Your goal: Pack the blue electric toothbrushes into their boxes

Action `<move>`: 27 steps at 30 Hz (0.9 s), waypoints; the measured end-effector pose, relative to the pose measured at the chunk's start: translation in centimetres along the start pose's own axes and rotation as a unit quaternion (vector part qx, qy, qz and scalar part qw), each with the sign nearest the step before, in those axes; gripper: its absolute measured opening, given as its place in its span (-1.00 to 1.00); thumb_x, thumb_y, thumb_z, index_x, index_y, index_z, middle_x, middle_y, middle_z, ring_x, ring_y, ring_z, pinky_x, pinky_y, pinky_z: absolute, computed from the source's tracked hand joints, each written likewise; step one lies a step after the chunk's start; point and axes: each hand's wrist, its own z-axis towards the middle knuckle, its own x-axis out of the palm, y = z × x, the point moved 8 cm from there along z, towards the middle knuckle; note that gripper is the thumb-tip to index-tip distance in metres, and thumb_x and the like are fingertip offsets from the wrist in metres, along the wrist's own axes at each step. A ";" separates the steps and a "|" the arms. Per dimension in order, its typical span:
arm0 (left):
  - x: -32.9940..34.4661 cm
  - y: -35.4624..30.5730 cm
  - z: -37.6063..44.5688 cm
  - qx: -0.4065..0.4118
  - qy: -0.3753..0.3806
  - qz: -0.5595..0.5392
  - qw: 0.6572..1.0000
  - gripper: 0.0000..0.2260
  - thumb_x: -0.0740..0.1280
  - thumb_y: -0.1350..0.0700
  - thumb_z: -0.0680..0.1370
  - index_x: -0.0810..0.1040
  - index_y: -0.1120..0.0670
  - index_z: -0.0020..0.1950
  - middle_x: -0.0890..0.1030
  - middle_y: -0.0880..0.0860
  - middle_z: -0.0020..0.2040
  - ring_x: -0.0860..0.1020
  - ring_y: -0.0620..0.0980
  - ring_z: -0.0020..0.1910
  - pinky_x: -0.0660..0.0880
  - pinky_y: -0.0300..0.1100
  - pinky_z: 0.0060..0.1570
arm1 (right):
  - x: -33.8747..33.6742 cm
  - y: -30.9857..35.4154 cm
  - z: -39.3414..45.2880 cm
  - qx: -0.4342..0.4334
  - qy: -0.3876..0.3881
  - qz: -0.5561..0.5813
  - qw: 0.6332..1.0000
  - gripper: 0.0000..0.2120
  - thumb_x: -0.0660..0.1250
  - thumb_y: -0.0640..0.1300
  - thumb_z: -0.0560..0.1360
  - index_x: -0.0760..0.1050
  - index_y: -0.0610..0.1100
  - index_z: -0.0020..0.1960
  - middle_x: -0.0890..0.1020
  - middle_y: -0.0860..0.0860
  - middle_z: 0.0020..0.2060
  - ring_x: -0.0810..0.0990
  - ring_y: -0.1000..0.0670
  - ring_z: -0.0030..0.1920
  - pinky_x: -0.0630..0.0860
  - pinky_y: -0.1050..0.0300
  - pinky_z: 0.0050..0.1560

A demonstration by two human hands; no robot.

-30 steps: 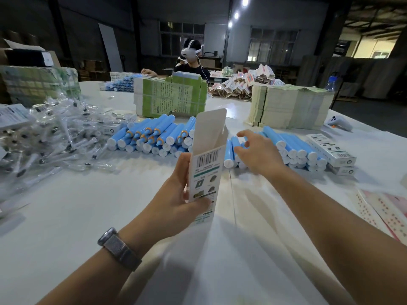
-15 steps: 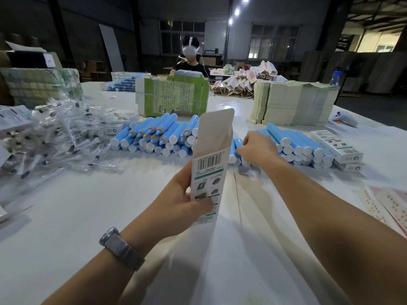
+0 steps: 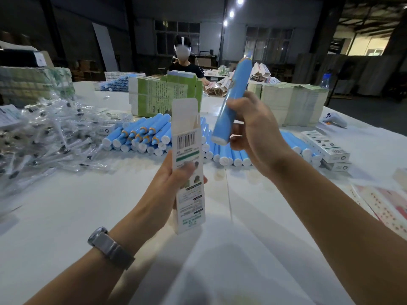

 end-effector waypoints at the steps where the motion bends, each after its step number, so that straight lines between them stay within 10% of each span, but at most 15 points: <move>1: 0.0 -0.1 0.0 0.004 0.002 0.002 1.000 -0.73 0.27 -0.34 0.31 0.53 -0.46 0.00 0.69 -0.04 -0.04 0.66 -0.01 -0.02 0.52 0.32 0.17 | 0.1 0.5 -0.3 -0.003 -0.007 0.011 1.000 -0.80 0.27 0.08 0.47 0.47 0.05 0.06 0.57 0.07 -0.26 0.55 0.06 -0.33 0.50 0.14 -0.31; 8: 1.2 -1.0 -0.5 0.057 0.022 0.054 0.997 -0.72 0.20 -0.31 0.43 0.48 -0.34 0.10 0.67 -0.19 -0.03 0.65 -0.18 -0.03 0.55 -0.37 -0.13 | 1.9 5.0 -2.1 -0.130 0.045 0.142 0.980 -0.84 0.34 -0.15 0.48 0.49 -0.09 0.06 0.58 0.11 -0.20 0.61 0.09 -0.16 0.58 0.13 -0.19; 17: 1.6 -1.1 -0.4 0.084 0.024 0.024 0.996 -0.78 0.31 -0.20 0.41 0.52 -0.41 0.05 0.66 -0.22 0.02 0.65 -0.10 0.06 0.57 -0.32 -0.03 | 3.0 7.6 -3.6 -0.278 -0.003 -0.164 0.947 -0.47 0.42 -0.24 0.47 0.24 -0.03 0.32 0.60 0.09 -0.09 0.63 0.09 -0.11 0.60 0.11 -0.12; 27: 1.7 -1.0 -0.4 0.079 0.029 0.011 0.996 -0.75 0.31 -0.21 0.42 0.50 -0.40 0.10 0.66 -0.21 0.04 0.65 -0.09 0.07 0.59 -0.26 -0.06 | 2.9 7.4 -2.9 -0.277 0.054 -0.218 0.934 -0.14 0.35 -0.30 0.35 0.06 0.01 0.55 0.59 0.01 -0.02 0.59 0.06 -0.07 0.52 0.26 -0.20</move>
